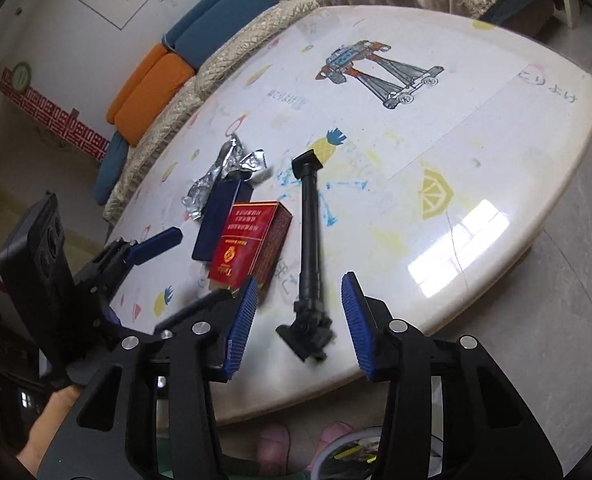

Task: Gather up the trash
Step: 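Grasp the red box with the left tool while the right tool grasps the black stick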

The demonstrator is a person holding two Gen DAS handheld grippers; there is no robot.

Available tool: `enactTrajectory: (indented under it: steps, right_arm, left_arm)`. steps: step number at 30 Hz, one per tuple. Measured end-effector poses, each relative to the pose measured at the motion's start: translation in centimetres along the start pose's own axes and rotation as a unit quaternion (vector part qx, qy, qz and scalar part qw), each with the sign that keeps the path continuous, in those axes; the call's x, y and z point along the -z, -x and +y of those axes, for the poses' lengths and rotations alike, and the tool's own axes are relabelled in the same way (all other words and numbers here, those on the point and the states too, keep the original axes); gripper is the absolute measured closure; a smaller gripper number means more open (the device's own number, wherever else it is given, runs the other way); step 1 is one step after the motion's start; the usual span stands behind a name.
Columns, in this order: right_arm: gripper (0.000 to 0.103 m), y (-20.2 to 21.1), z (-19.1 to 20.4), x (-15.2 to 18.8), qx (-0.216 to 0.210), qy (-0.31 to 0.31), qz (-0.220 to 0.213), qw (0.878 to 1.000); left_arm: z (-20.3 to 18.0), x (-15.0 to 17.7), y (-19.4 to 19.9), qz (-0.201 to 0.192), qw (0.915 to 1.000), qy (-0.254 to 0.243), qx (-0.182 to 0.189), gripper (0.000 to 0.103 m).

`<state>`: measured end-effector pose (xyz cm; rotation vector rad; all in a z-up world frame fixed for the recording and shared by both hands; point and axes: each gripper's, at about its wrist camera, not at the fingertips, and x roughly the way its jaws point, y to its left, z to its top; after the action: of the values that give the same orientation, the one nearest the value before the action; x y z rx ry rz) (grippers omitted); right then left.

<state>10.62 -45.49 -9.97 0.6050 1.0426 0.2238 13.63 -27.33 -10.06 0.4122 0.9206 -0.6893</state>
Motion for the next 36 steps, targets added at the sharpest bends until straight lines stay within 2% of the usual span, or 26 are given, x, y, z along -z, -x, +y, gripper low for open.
enactTrajectory:
  steps: [5, 8, 12, 14, 16, 18, 20, 24, 26, 28, 31, 36]
  right_arm:
    - [0.060, -1.6, -0.2, -0.7, 0.002, 0.007, 0.017, 1.000]
    - [0.066, -2.3, 0.1, -0.9, 0.019, 0.028, 0.023, 0.999]
    - [0.066, -3.4, 0.9, -1.0, 0.046, 0.058, 0.030, 0.997]
    - [0.072, -3.8, 1.3, -0.9, 0.066, 0.076, 0.033, 0.994]
    - [0.080, -4.2, 1.7, -0.8, 0.079, 0.093, 0.034, 0.992]
    - [0.089, -4.5, 1.9, -0.6, 0.085, 0.104, 0.039, 0.990]
    - [0.089, -4.4, 2.1, -0.4, 0.093, 0.115, 0.039, 0.988]
    - [0.089, -3.7, 1.6, -0.3, 0.081, 0.096, 0.039, 0.991]
    - [0.089, -2.8, 1.2, -0.3, 0.060, 0.075, 0.031, 0.995]
    - [0.089, -1.8, 0.7, -0.4, 0.032, 0.047, 0.020, 0.998]
    - [0.089, -0.6, 0.1, -0.3, 0.013, 0.021, 0.008, 1.000]
    - [0.089, 0.5, -0.4, 0.4, 0.001, -0.001, 0.003, 1.000]
  left_arm:
    - [-0.3, 0.1, -1.6, 0.011, 0.9997, -0.006, -0.019, 0.009]
    - [0.1, 0.0, -2.2, 0.014, 0.9996, 0.002, -0.023, 0.009]
    - [-0.1, 0.0, -2.6, 0.015, 0.9994, -0.002, -0.032, 0.013]
    - [-0.5, 0.1, -2.6, 0.010, 0.9989, -0.014, -0.044, 0.018]
    - [-0.8, 0.0, -2.5, 0.008, 0.9982, -0.025, -0.054, 0.029]
    - [-0.8, -0.2, -2.4, 0.008, 0.9983, -0.028, -0.051, 0.035]
    - [-0.7, -0.3, -2.3, 0.008, 0.9978, -0.030, -0.058, 0.045]
    - [0.1, -0.2, -1.7, 0.009, 0.9992, -0.013, -0.037, 0.049]
    - [0.6, -0.1, -1.2, 0.005, 0.9997, 0.003, -0.026, 0.052]
    - [0.8, -0.1, -0.3, 0.000, 0.9997, 0.002, -0.025, 0.063]
    - [0.6, 0.0, 0.6, -0.002, 0.9996, -0.009, -0.026, 0.070]
    - [0.6, 0.4, 1.3, -0.002, 0.9997, -0.010, -0.024, 0.074]
